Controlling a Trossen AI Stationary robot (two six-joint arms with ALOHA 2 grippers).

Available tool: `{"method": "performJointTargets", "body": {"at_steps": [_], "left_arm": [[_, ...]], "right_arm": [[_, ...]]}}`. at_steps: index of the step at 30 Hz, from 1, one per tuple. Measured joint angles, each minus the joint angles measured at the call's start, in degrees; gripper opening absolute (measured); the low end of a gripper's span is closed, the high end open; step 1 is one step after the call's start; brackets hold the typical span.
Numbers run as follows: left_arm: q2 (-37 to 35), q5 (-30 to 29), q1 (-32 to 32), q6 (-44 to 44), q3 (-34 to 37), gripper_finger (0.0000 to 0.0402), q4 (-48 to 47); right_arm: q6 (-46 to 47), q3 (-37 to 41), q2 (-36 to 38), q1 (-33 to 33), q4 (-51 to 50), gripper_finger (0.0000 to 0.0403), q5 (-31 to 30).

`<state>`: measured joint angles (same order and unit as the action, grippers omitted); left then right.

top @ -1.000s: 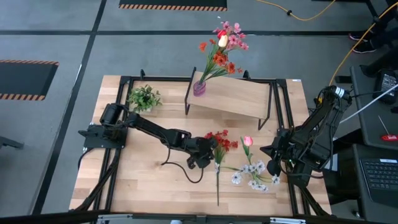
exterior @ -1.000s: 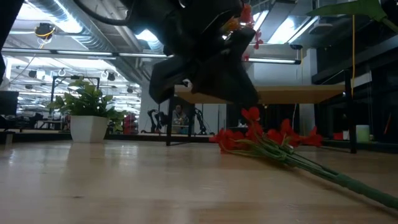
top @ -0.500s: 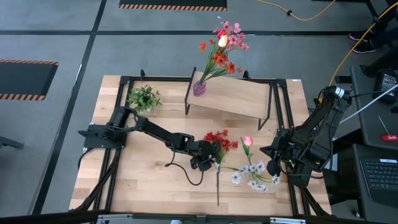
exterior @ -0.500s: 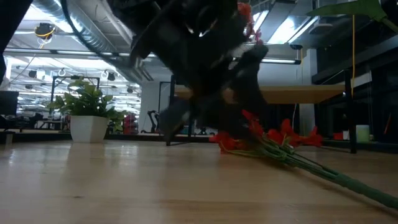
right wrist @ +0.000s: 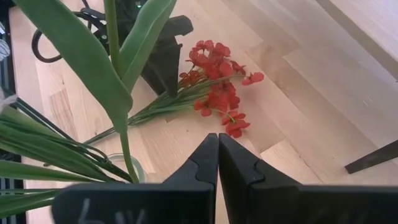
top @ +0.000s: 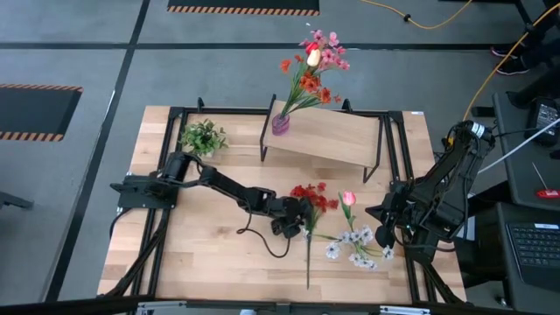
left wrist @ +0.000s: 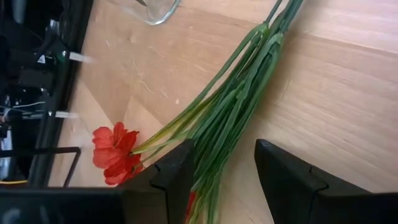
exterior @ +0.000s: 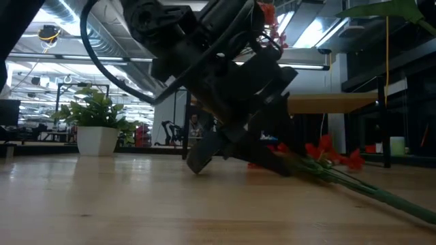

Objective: Pick and place flowers into a vace then onto a shelf
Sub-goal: Put the orange flowers into the transparent vase

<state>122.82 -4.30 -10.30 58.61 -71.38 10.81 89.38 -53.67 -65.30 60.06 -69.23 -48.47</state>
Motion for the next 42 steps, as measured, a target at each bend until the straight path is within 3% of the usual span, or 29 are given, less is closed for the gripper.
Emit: {"method": "performJointTargets", "body": {"at_steps": [4,8,12,15,17,20,26,30,34,42], "left_arm": [[1.1,0.8,0.6,-0.3,-0.1,0.0166,0.1],[1.5,5.4,2.2,-2.6,0.0,0.0154,0.0],[1.9,8.4,3.4,-6.7,0.0,0.0107,0.0],[2.0,8.1,3.6,-9.1,0.0,0.0049,-0.5],[2.0,7.0,3.5,-10.1,0.0,0.0015,-1.0],[1.5,3.9,2.8,-10.6,0.1,0.0005,-1.5],[-1.3,-2.8,0.6,-5.6,0.4,0.0003,-4.9],[-4.7,-7.6,-1.0,-3.3,0.6,0.0003,-10.3],[-8.3,-12.1,-2.4,-4.5,0.5,0.0003,-18.3],[-14.3,-20.7,-4.4,-5.8,0.4,0.0002,-28.4]], "right_arm": [[0.0,0.0,0.0,0.0,0.0,0.0016,0.0],[0.1,0.0,0.0,0.0,0.1,0.0016,0.0],[0.1,0.0,0.0,0.0,0.7,0.0016,-0.1],[0.1,0.0,0.0,0.0,1.1,0.0016,-0.1],[0.1,0.0,0.0,0.0,1.7,0.0016,-0.1],[0.1,0.0,0.0,0.0,1.8,0.0016,-0.1],[-0.9,0.0,0.0,0.0,1.8,0.0016,-0.5],[-2.7,0.0,0.0,0.0,1.9,0.0016,-5.3],[-2.9,0.0,0.0,0.0,1.7,0.0016,-8.8],[-2.8,0.0,0.0,-1.7,1.7,0.0016,-8.9]]}}
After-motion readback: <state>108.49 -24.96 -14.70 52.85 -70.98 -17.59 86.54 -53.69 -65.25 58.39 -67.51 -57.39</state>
